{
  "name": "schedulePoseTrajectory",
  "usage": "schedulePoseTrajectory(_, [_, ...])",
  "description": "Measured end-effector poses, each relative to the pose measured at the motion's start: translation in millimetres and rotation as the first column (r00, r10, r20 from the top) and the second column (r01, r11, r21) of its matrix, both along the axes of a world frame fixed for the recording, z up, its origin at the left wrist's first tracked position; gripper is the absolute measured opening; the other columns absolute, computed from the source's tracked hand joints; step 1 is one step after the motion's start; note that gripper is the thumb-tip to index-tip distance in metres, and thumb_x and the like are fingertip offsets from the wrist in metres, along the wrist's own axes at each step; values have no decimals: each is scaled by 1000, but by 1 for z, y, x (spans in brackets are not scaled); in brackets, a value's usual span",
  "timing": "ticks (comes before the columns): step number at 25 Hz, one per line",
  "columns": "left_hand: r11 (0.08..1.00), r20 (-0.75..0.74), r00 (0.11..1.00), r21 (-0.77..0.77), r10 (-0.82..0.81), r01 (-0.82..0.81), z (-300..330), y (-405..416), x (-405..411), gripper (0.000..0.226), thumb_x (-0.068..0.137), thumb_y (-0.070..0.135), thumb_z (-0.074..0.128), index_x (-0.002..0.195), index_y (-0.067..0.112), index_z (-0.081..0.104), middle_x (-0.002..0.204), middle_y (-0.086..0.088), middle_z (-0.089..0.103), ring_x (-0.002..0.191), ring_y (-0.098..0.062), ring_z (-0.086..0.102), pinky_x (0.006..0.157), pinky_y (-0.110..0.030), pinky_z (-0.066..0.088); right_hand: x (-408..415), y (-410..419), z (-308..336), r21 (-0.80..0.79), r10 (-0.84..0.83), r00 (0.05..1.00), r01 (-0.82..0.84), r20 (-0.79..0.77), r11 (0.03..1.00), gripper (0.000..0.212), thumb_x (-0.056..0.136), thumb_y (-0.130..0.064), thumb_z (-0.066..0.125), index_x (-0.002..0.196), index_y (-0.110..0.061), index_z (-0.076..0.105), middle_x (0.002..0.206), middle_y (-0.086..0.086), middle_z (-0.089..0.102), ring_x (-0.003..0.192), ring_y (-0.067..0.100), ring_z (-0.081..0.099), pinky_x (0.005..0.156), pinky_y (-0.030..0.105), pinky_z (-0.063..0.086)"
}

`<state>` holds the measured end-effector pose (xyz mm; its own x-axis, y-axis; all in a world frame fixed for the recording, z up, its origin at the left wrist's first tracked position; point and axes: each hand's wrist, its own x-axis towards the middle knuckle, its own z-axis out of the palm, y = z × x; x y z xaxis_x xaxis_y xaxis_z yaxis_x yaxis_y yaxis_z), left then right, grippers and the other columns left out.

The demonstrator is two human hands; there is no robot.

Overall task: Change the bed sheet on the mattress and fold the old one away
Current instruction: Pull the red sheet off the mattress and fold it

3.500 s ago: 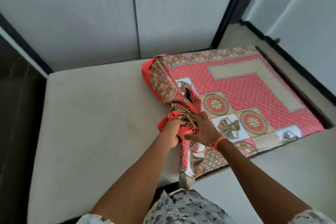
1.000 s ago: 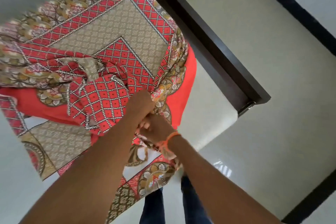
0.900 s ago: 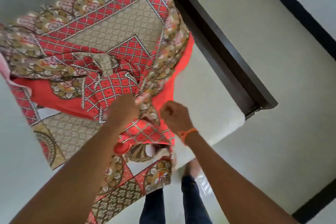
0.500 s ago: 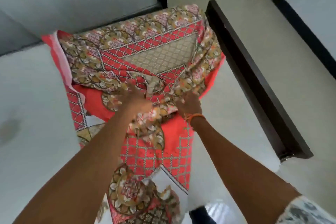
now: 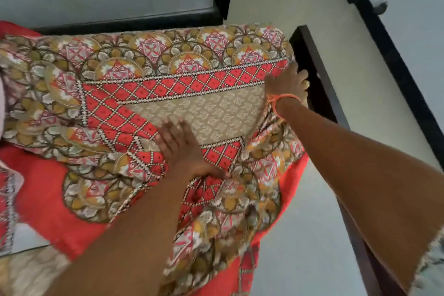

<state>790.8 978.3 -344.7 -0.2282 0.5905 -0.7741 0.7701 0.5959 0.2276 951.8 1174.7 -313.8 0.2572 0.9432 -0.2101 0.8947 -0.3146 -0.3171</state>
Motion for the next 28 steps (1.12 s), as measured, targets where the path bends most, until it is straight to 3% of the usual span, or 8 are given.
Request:
schedulePoseTrajectory(4, [998,20,1000,-60,14,-13,-20,12,-4,185,21,92,70,124,2,-55,125,-34,-60,115,-50,-58,97,-65,-34,-8,62,-47,-131,12,999,-8,32,991,96,71,-81,53,140,-17,36,139,15,42,124,36,44,99,47,38])
schedulePoseTrajectory(7, [992,24,1000,-124,6,-3,-24,17,-4,185,22,91,70,121,-1,-56,120,-35,-62,112,-51,-59,89,-63,-39,-3,58,-46,9,94,956,-101,276,995,57,101,-47,36,138,-4,37,136,18,49,124,37,47,98,43,40])
schedulePoseTrajectory(10, [990,17,1000,-140,5,-2,-22,18,-4,184,25,91,72,117,-2,-58,115,-36,-64,108,-52,-60,87,-62,-39,9,51,-30,-466,366,914,-250,176,849,42,105,-18,33,139,4,43,137,22,50,126,34,49,81,17,44])
schedulePoseTrajectory(12, [989,19,1000,-144,22,-19,-19,19,-3,184,25,90,73,116,-3,-58,114,-36,-64,107,-52,-61,89,-63,-39,10,42,-21,-379,218,975,-189,33,906,46,106,-30,30,131,2,52,117,29,56,108,36,57,70,31,45])
schedulePoseTrajectory(14, [989,7,1000,-146,18,-17,-21,20,-4,185,23,90,72,115,-3,-59,113,-36,-64,106,-52,-61,89,-63,-39,-4,12,-10,-109,309,938,-295,159,949,43,103,-40,32,116,-9,59,104,18,66,95,35,65,67,35,43])
schedulePoseTrajectory(18, [995,-69,997,-101,-21,14,-23,15,-1,183,29,88,74,124,-3,-54,124,-38,-58,114,-53,-56,94,-63,-34,-13,-112,-9,-240,606,792,-576,73,781,31,101,-32,37,105,-12,60,100,12,69,93,33,68,71,39,51])
schedulePoseTrajectory(25, [967,-26,993,227,-115,118,28,-75,-1,96,83,58,66,155,14,21,162,-18,16,149,-34,14,122,-48,10,9,-250,13,-442,653,734,-657,-190,611,35,102,-35,32,114,-10,53,111,18,63,103,35,61,79,38,47])
schedulePoseTrajectory(28, [909,-57,981,389,187,-151,63,-161,6,82,94,54,55,156,12,20,163,-18,10,150,-35,9,121,-48,9,19,-271,30,-324,546,827,-557,-133,765,33,100,-35,39,118,-8,46,113,18,60,103,37,60,81,40,47])
